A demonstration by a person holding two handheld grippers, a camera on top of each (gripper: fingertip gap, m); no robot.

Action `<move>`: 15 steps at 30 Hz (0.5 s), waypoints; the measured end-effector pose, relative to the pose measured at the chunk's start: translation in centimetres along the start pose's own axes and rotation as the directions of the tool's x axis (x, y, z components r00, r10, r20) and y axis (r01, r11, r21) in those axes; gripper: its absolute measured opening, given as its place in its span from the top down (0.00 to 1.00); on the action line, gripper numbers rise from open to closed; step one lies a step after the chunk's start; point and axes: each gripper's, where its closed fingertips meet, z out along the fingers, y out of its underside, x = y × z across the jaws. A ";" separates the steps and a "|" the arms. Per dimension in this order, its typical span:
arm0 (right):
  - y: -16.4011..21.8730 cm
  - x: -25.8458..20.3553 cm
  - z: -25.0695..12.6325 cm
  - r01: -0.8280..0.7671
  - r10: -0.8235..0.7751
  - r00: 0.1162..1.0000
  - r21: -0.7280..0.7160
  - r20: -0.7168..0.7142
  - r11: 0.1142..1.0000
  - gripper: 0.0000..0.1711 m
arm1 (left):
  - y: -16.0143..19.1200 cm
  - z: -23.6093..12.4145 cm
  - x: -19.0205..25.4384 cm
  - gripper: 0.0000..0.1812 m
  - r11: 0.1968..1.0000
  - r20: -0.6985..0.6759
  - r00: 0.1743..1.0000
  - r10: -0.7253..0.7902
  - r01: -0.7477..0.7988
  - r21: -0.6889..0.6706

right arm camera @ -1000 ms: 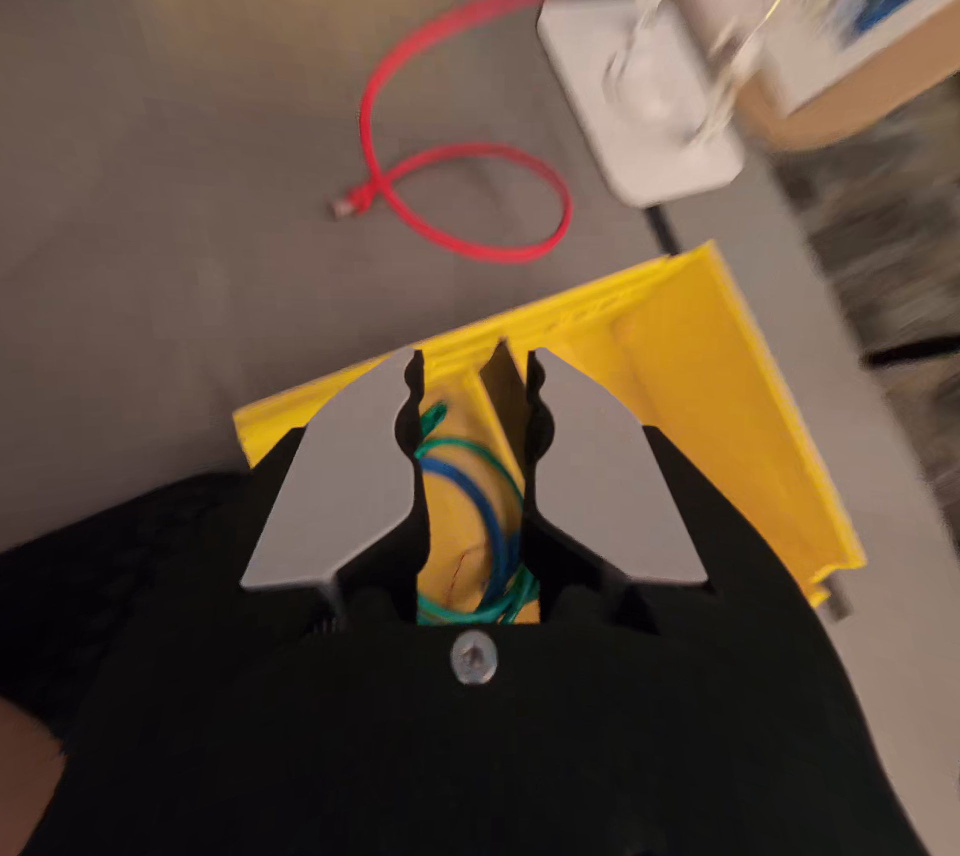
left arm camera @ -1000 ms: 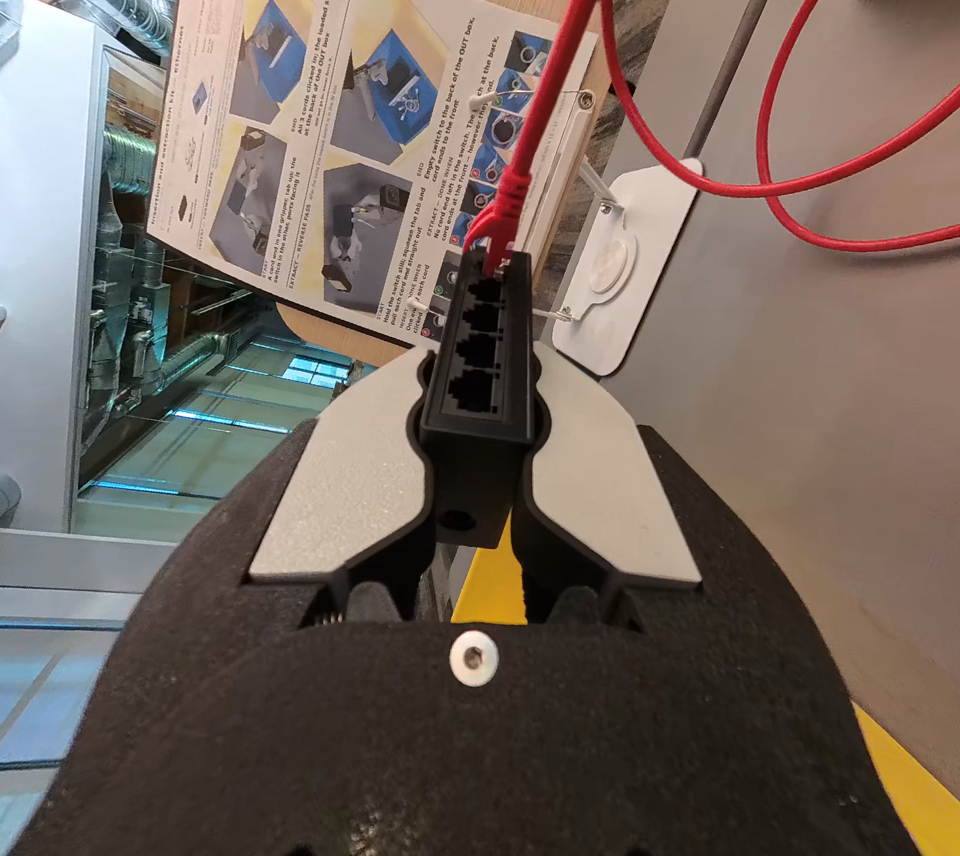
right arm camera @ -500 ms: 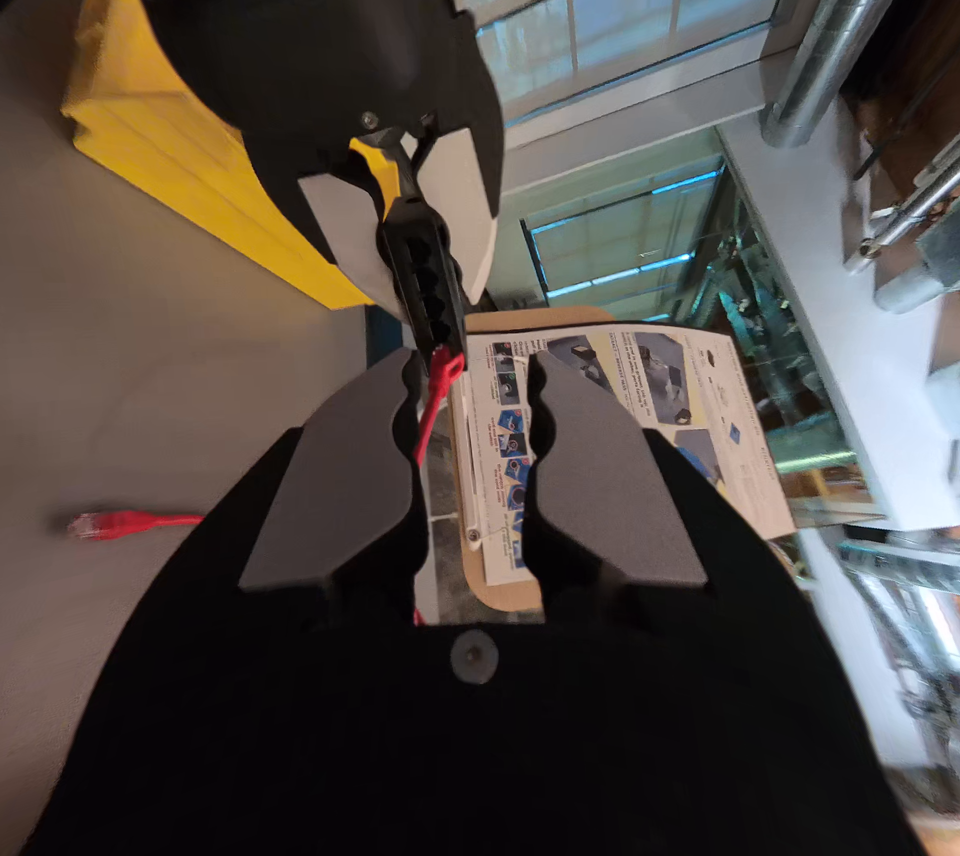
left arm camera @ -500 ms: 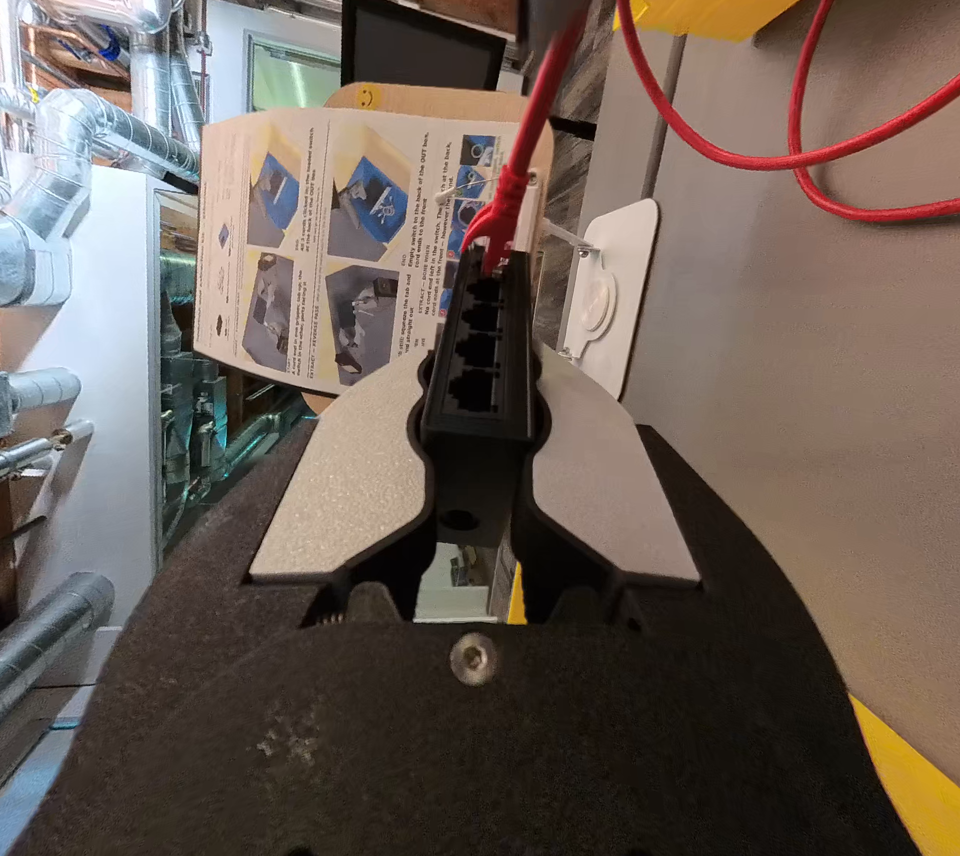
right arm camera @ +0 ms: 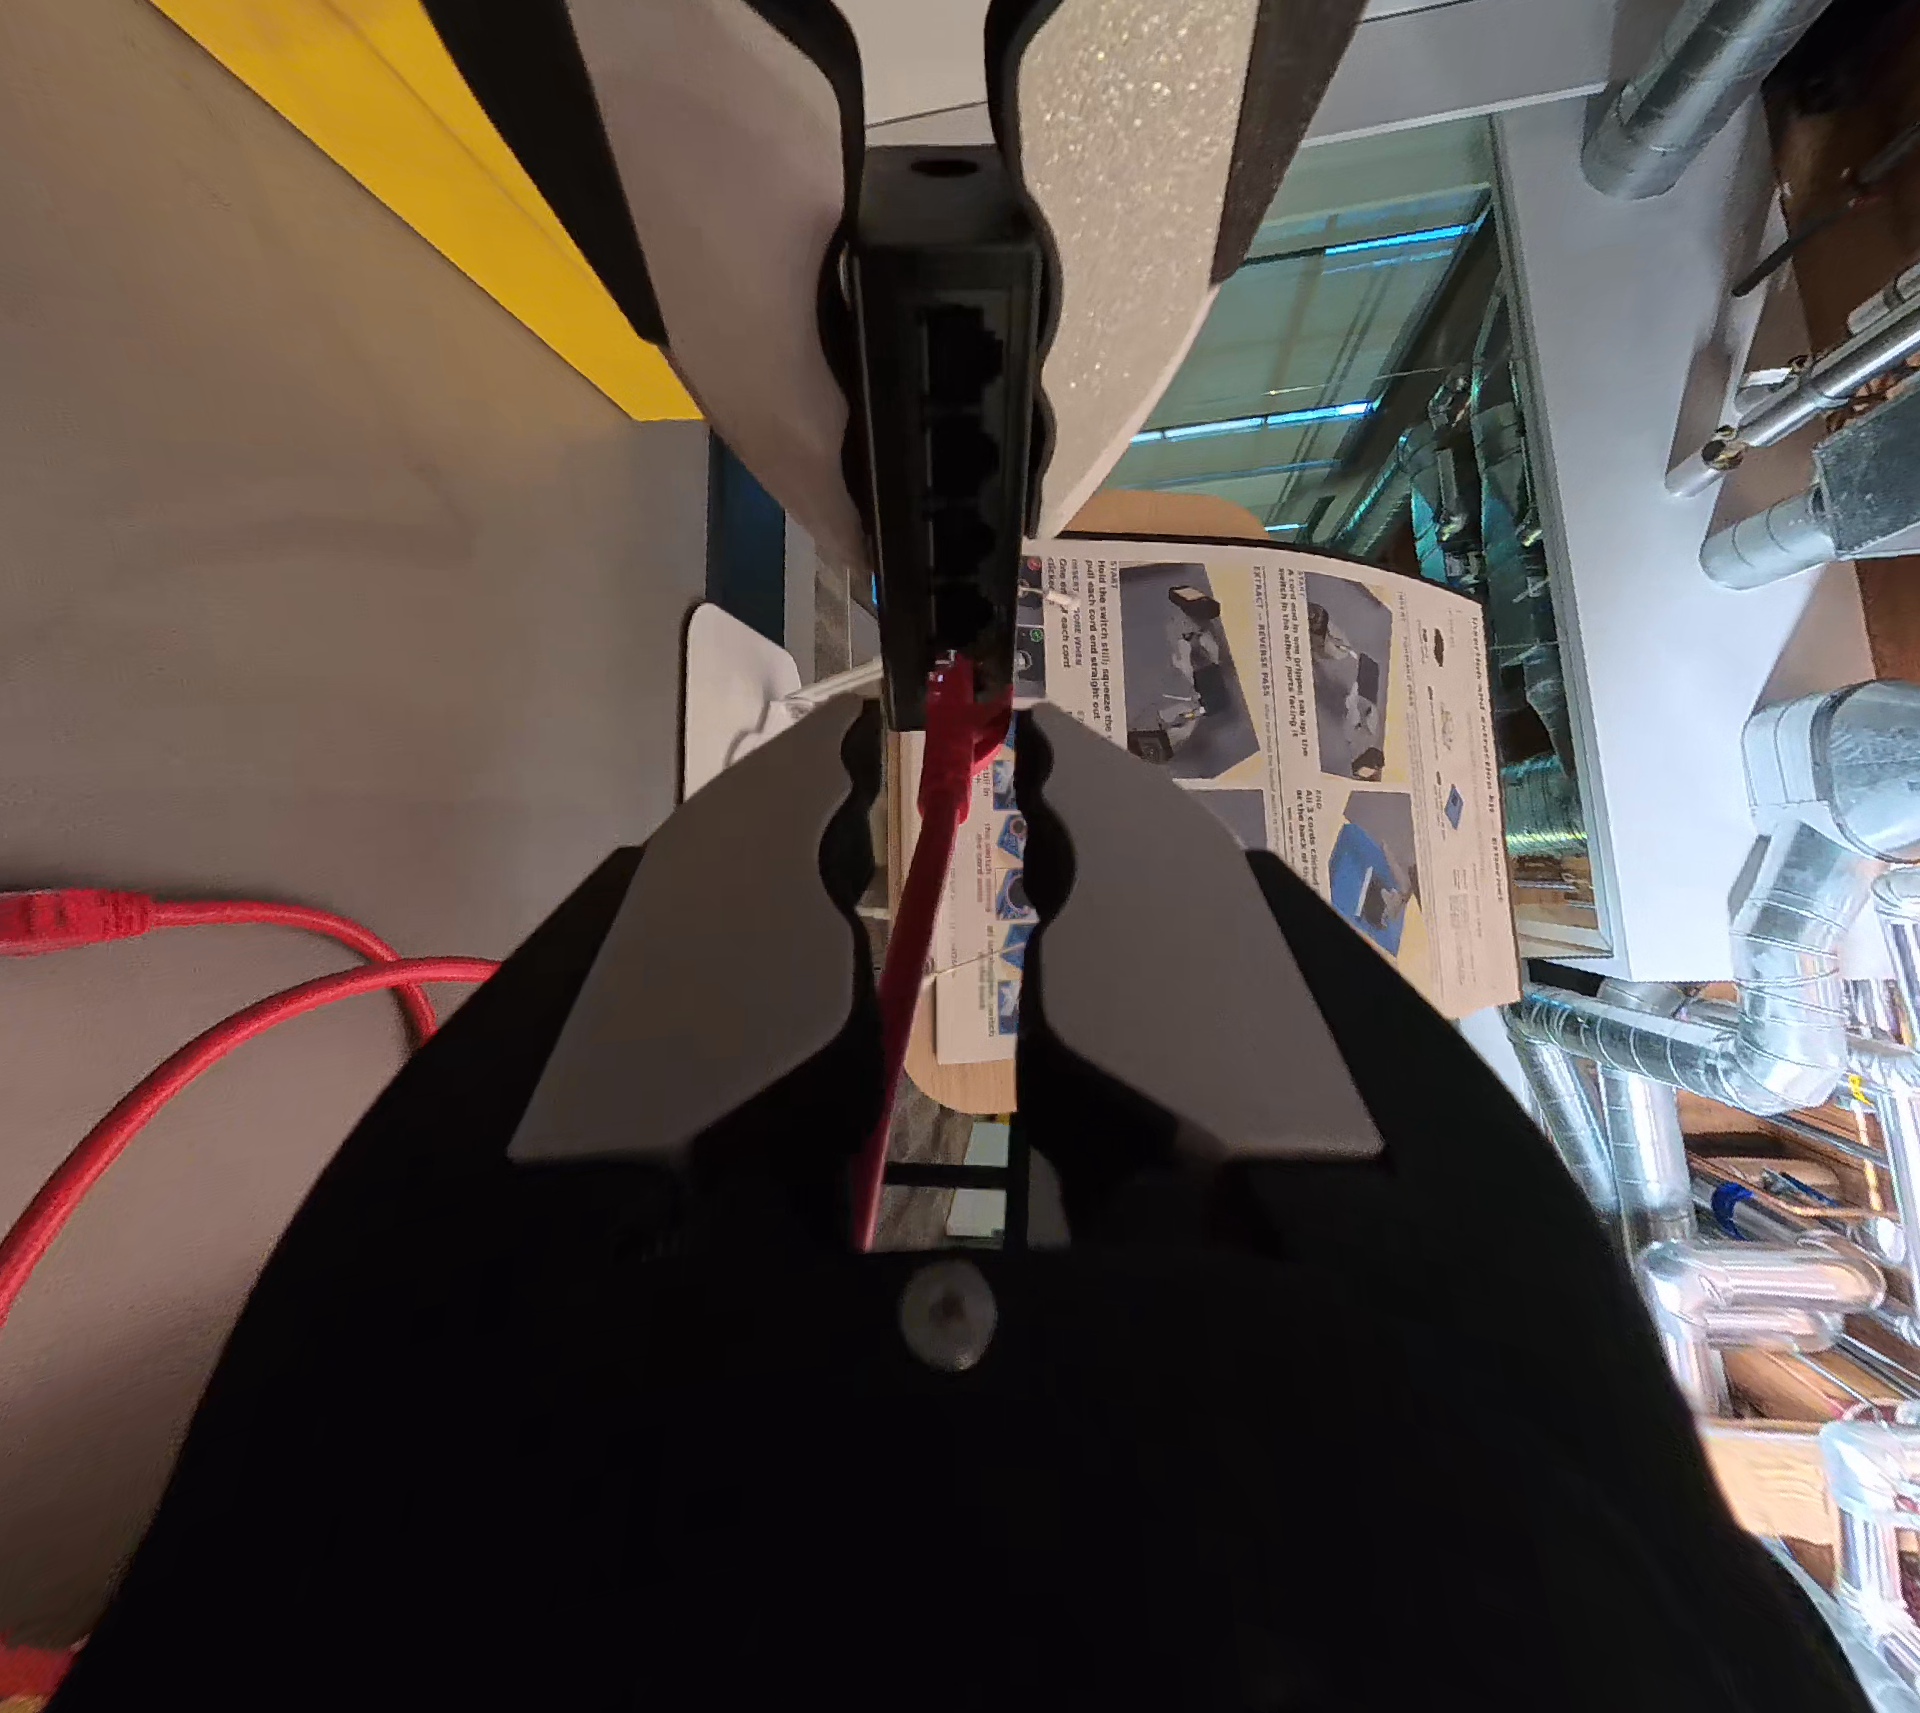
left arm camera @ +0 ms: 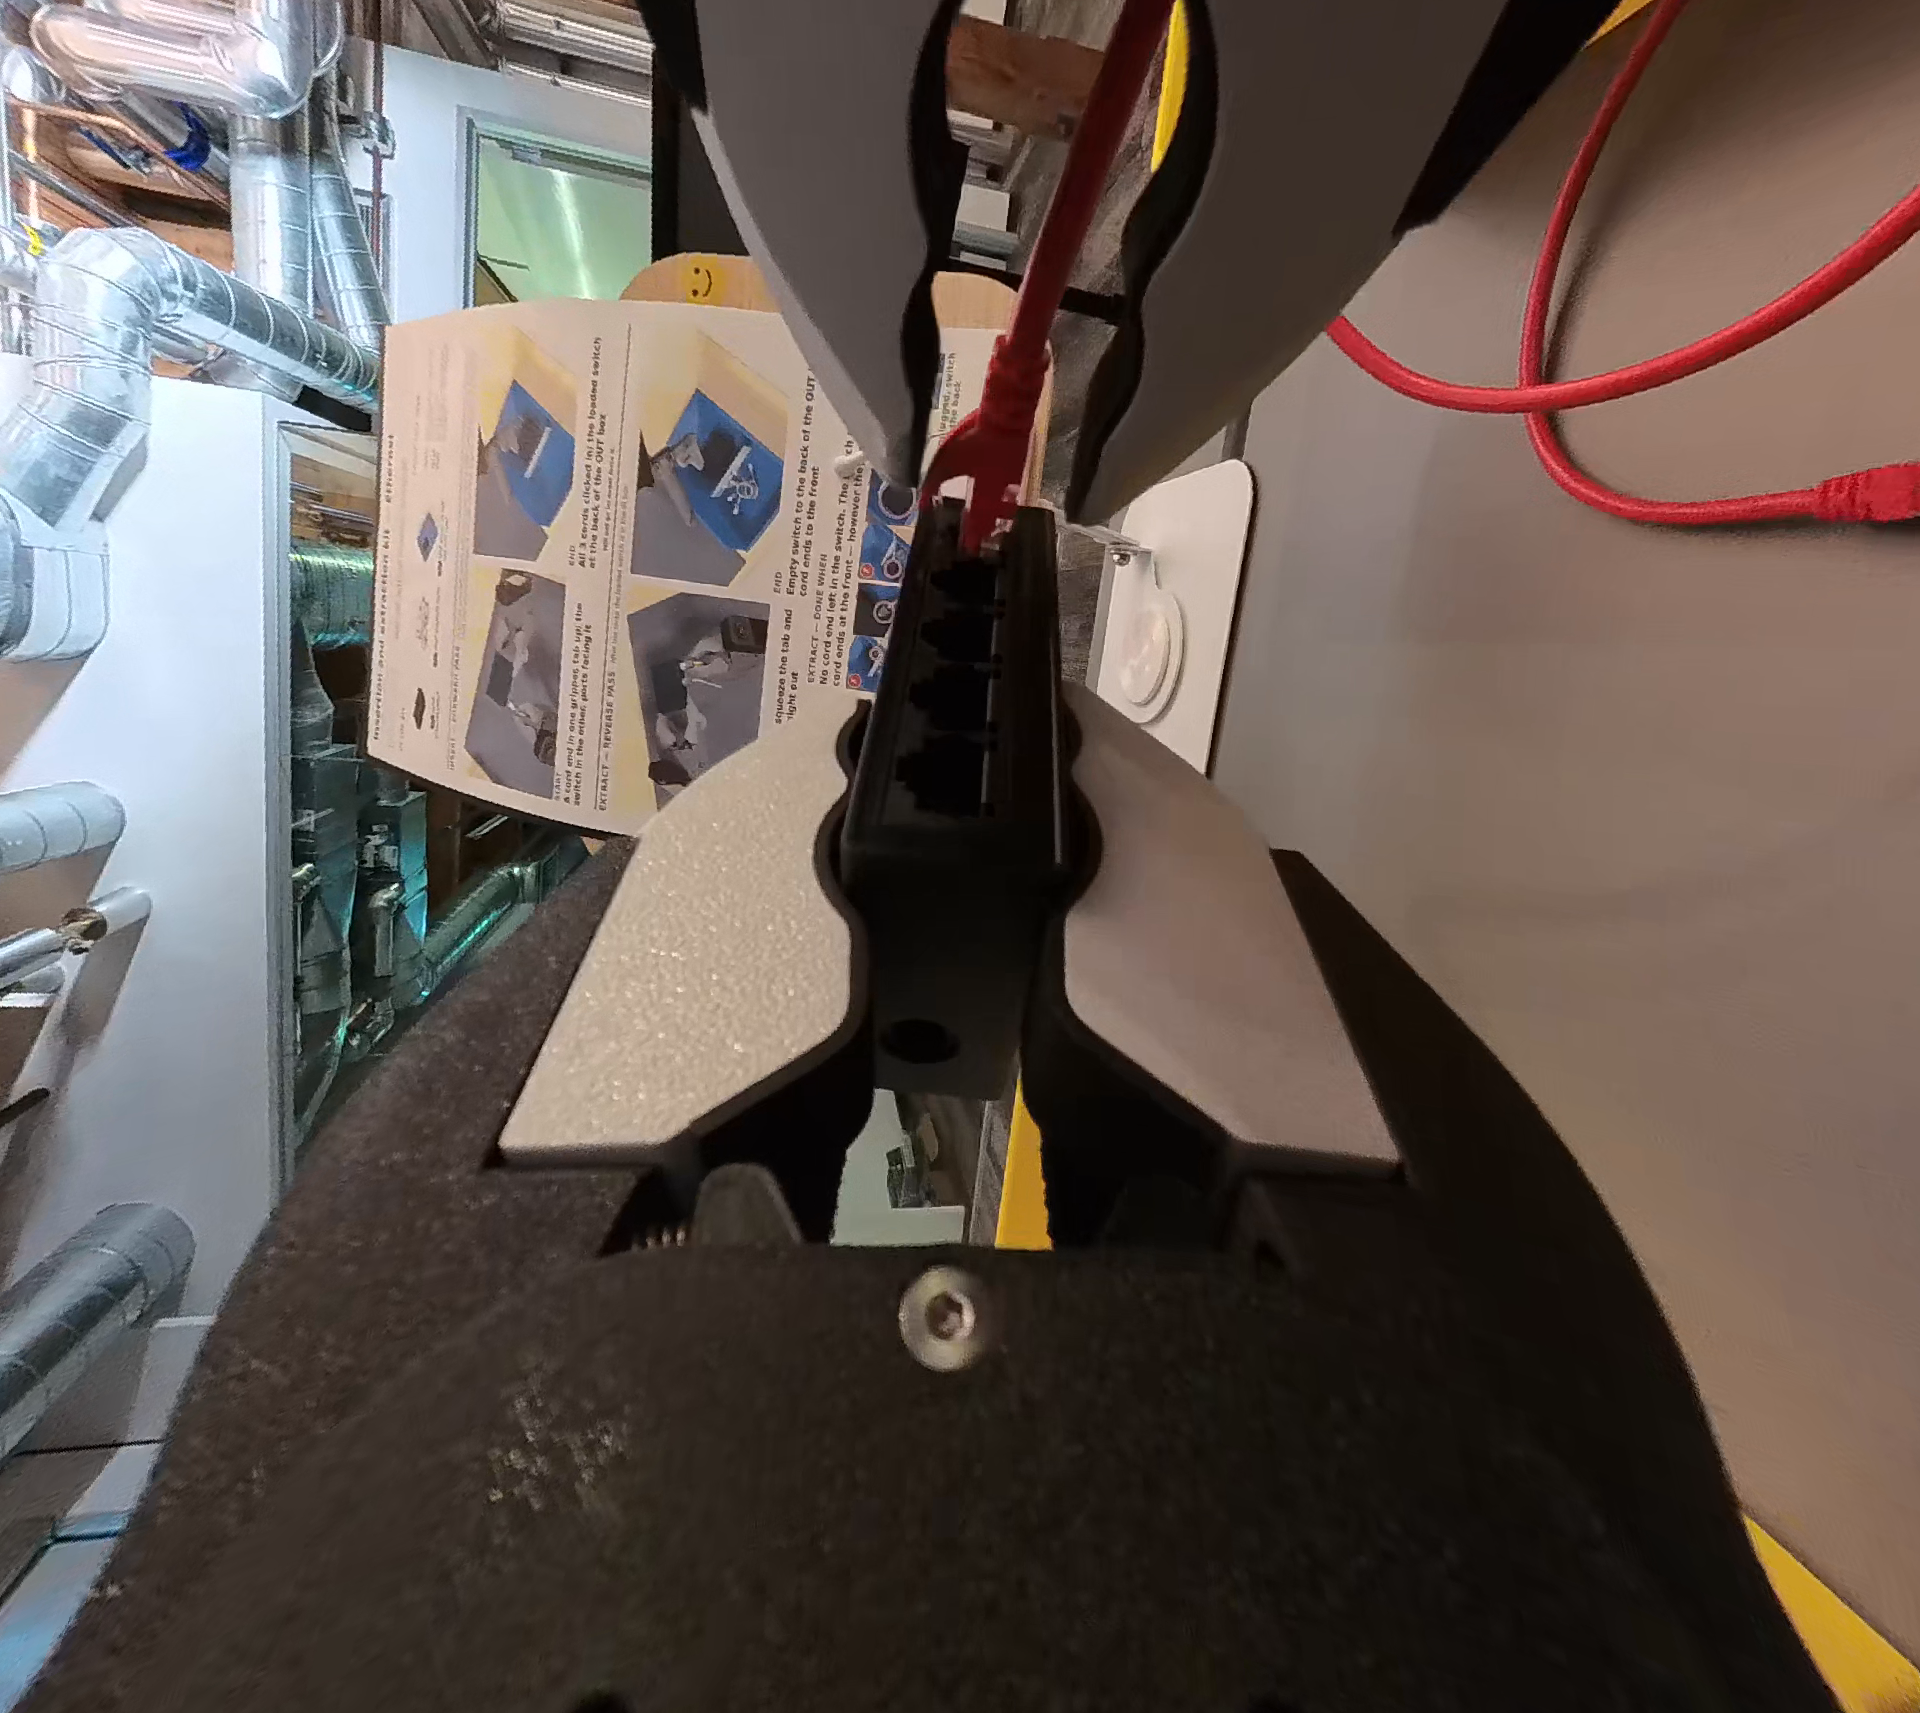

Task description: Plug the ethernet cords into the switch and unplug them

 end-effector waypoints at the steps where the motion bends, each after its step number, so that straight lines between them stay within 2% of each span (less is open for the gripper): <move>1: 0.0 0.1 0.0 0.007 -0.007 1.000 -0.005 -0.009 1.000 0.86 | -0.1 -0.1 0.0 0.83 1.000 0.003 1.000 0.001 -0.001 0.005; 6: -0.1 0.3 0.0 0.055 -0.056 0.997 -0.006 -0.052 0.998 0.90 | -0.4 -0.1 0.2 0.83 1.000 -0.005 1.000 0.002 -0.002 0.015; 15: -0.4 0.6 -0.6 -0.015 0.015 0.999 -0.009 -0.029 1.000 0.91 | -0.8 -0.3 -0.3 0.83 0.998 0.042 0.999 0.022 -0.024 0.049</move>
